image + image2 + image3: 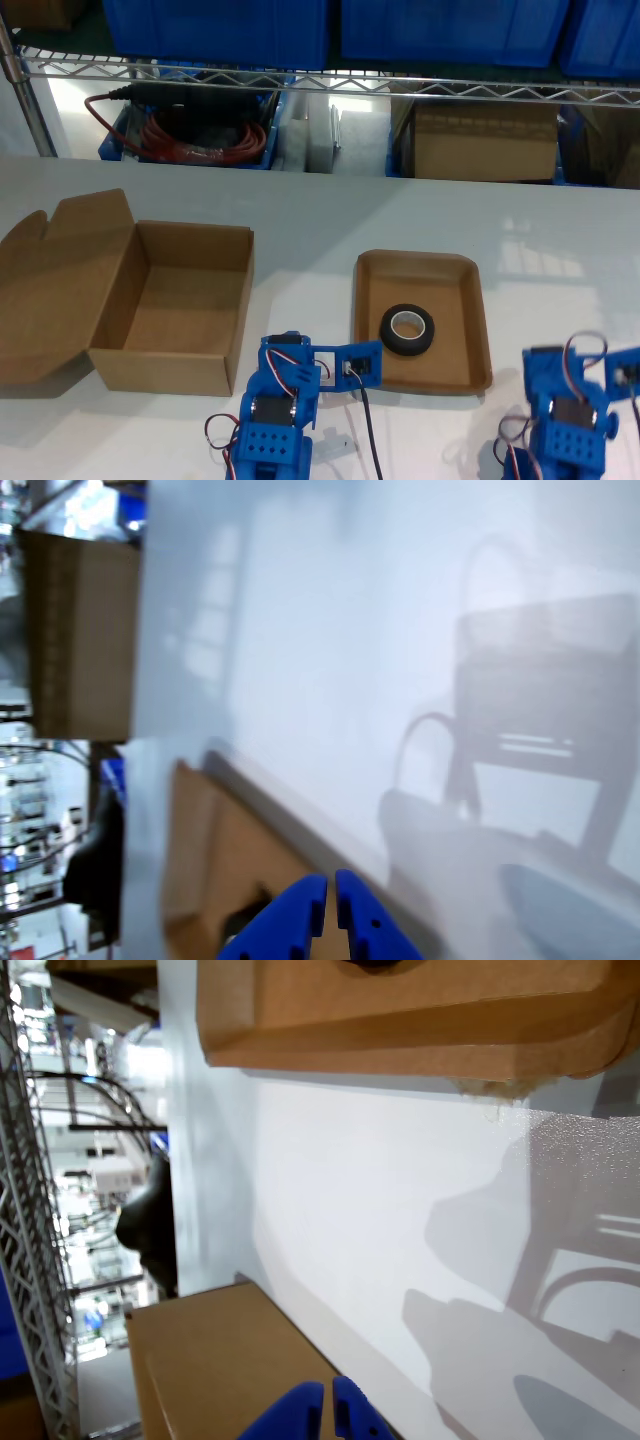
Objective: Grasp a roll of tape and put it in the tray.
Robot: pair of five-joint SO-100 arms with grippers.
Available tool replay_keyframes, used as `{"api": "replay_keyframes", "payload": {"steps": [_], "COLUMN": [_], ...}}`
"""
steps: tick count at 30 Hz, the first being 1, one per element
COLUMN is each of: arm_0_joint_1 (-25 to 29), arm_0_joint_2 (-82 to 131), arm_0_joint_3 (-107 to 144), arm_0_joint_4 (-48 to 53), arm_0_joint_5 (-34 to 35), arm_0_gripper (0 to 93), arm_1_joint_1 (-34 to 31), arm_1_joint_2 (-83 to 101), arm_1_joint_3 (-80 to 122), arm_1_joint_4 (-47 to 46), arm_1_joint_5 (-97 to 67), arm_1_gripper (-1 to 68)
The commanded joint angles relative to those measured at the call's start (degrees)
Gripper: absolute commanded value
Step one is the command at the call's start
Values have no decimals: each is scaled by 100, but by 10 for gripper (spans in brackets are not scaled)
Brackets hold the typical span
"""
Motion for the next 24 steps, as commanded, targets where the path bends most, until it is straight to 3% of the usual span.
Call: {"api": "replay_keyframes", "payload": {"steps": [1,24], "arm_0_joint_1": [-53,-53], "arm_0_joint_2": [62,62], "arm_0_joint_3": [185,185], "arm_0_joint_4": [-70,-70], "arm_0_joint_5": [9,9], "arm_0_gripper": [2,2], "arm_1_joint_1": [44,-18], "arm_1_joint_2": [589,747], "arm_1_joint_3": [439,712], "arm_1_joint_4": [132,325], "arm_1_joint_5": [9,246], "arm_1_gripper": [0,0]}}
